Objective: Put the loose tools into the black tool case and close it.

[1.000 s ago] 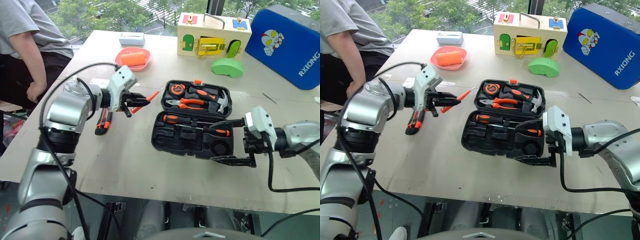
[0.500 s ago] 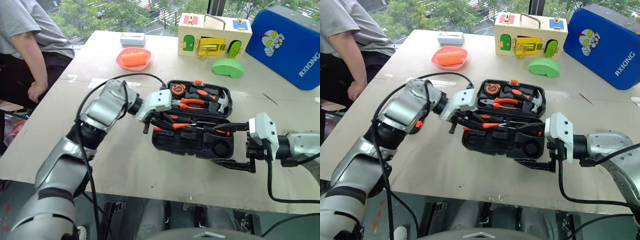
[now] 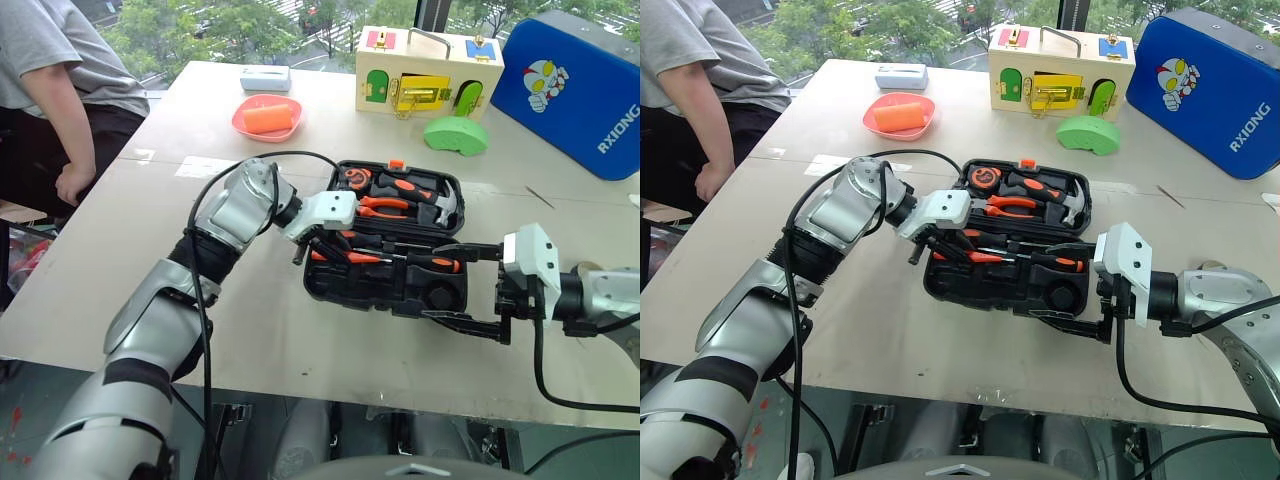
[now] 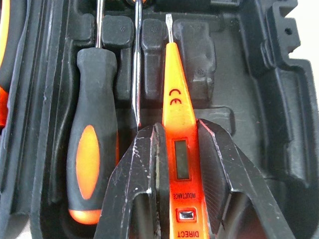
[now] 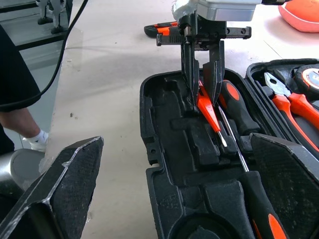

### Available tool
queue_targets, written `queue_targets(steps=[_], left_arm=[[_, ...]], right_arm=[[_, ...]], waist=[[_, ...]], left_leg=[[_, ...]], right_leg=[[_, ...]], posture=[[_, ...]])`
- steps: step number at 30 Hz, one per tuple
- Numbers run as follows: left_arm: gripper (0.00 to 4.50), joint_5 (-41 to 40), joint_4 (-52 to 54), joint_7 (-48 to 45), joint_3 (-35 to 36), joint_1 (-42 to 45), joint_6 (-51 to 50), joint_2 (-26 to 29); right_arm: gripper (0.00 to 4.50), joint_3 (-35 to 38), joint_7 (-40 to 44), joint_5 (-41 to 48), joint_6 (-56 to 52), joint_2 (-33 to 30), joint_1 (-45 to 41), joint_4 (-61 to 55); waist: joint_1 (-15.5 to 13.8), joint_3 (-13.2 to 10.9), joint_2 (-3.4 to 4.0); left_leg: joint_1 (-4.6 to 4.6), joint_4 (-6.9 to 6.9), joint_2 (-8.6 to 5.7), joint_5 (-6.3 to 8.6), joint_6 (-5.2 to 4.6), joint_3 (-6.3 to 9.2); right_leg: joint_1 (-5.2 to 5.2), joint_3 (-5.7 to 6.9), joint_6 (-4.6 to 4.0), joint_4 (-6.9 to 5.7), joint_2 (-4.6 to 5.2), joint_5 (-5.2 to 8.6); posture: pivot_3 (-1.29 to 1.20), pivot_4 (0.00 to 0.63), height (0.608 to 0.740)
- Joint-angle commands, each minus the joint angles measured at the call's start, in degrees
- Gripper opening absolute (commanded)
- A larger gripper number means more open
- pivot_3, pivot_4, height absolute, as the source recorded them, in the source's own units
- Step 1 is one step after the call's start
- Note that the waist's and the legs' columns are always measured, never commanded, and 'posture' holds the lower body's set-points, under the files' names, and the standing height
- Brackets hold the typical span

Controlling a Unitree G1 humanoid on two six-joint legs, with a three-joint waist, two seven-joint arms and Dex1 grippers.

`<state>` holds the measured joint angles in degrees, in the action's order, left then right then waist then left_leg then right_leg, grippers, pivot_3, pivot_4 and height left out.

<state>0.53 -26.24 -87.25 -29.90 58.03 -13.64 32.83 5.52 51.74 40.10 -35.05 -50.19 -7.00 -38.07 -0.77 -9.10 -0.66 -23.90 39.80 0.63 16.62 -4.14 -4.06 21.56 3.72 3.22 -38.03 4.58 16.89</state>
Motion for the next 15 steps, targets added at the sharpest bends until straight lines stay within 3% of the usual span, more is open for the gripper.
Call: queue_targets(steps=[1,15], left_arm=[[0.57,1.11,-0.90,0.18,0.86,0.30,1.03,-0.78],[0.57,1.97,-1.01,-1.29,1.57,-1.22,3.26,-1.31]], right_arm=[[4.50,1.76,-0.50,0.91,0.32,-0.08,-0.32,-1.98],[4.50,0.92,-1.39,1.11,0.11,0.12,-1.47,-1.72]], waist=[[0.00,0.00,0.00],[0.02,0.01,0.00]], left_leg=[[0.00,0.00,0.00,0.00,0.00,0.00],[0.00,0.05,0.01,0.00,-0.01,0.00]], right_leg=[[0.00,0.00,0.00,-0.01,0.00,0.00],[-0.01,-0.01,0.00,-0.03,0.00,0.00]], posture=[[0.00,0.150,0.735],[0.00,0.150,0.735]])
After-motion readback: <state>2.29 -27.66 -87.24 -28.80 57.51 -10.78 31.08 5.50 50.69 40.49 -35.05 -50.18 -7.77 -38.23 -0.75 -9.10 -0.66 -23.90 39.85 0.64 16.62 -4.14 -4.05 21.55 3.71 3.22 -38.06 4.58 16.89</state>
